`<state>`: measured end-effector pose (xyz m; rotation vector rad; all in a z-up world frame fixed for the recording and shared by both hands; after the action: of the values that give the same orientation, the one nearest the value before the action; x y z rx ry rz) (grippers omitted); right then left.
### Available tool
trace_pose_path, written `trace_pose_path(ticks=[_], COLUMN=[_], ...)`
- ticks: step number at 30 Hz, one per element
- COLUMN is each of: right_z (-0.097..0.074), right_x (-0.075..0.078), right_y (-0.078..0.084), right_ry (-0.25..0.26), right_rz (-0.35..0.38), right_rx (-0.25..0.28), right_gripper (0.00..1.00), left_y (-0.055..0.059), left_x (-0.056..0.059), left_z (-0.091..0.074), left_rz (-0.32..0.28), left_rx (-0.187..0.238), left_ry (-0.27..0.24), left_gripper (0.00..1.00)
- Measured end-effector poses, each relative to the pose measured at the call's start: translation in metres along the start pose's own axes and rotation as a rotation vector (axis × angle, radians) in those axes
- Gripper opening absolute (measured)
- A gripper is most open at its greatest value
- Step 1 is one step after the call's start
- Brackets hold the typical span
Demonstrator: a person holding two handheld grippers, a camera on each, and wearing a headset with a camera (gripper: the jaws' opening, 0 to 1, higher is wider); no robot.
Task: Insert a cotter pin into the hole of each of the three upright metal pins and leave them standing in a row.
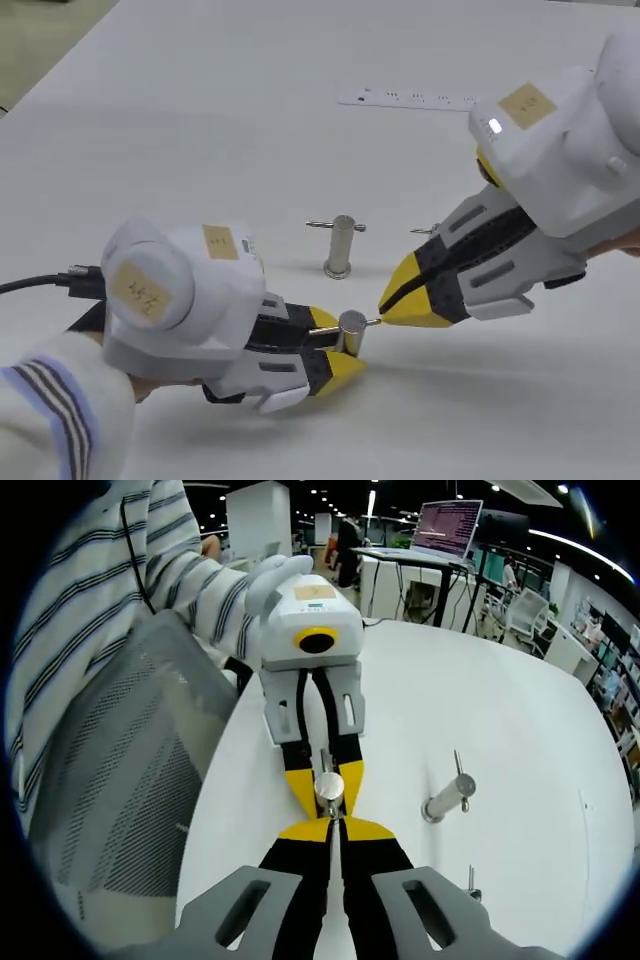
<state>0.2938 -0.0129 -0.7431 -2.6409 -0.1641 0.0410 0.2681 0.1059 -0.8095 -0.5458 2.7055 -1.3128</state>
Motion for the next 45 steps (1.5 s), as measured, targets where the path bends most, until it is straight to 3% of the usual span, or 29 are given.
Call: trace_pose_path(ticks=[16,32,34,35,38,45], right_z=[0.005,0.012,0.013,0.014,0.016,0.023], right_x=[0.000,0.000,0.000,0.000,-0.001,-0.004], right_y=[0.000,-0.004,-0.003,-0.003,-0.004,-0.006], right_ry=[-0.002,0.012,0.018,0.021,0.015,0.000], right_rz=[-0.038,-0.004,0.008,0.012,0.033,0.040], right_rx=[-0.009,0.080,0.087,0.093,0.115,0.134], right_gripper=[0.04,0.16,0.18,0.18,0.20,0.24], left_y=[-0.001,0.006,0.008,0.008,0.010,0.013], left_x=[-0.002,-0.001,0.001,0.005,0.008,0.017], left_z=[0.001,-0.005,-0.009,-0.011,-0.016,-0.029], left_rz=[-0.015,-0.048,-0.069,-0.108,-0.106,-0.118], left_rx=[-0.013,-0.010,0.000,0.024,0.037,0.078], left_ry=[0.000,0.008,0.024,0.059,0.044,0.014], left_gripper=[0.12,0.15,0.20,0.24,0.41,0.70])
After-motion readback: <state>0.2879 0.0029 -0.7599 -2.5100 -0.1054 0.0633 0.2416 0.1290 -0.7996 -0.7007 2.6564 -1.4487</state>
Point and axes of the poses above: the centre of the closed fingertips' face, and the gripper's own axes: z roughly forward along the fingers, x roughly to its right, y roughly out of its underside, the point moved 8 cm from there along -z, roughly backward along the fingers, and after that the axes turned 11 degrees about -x, right-handed, at the moved point
